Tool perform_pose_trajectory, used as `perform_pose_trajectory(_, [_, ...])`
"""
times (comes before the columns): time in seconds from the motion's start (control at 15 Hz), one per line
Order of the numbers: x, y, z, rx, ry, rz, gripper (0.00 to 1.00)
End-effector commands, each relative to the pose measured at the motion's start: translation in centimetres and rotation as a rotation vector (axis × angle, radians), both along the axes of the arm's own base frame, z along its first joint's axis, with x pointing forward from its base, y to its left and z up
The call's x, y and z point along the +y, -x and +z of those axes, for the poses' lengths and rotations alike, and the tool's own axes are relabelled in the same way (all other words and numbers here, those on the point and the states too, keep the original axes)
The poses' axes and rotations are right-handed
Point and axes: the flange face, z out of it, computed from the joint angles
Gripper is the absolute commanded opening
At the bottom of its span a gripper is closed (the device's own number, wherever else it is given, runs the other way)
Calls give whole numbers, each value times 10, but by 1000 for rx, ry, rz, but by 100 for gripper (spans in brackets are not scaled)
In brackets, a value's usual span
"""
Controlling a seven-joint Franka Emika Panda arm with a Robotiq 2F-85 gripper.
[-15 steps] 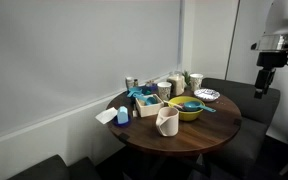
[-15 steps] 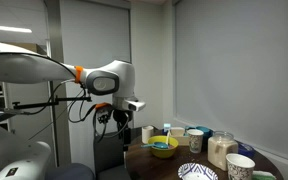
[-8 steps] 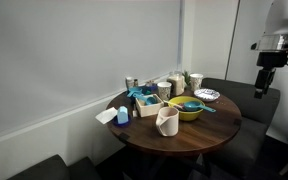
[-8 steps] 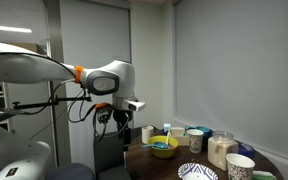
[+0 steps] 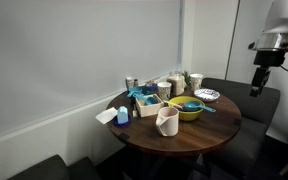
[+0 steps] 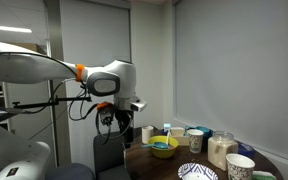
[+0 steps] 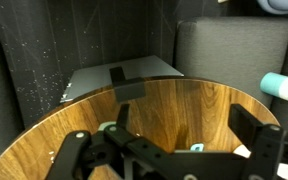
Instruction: Use the blue scoop to scoop up the contents in the bowl into the cup
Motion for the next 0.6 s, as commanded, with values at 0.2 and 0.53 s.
perform_pose_trajectory(0.2, [-2, -55, -29, -39, -212, 60, 100])
perform_pose_trajectory(0.53, [-3, -92, -78, 80, -238, -71, 100])
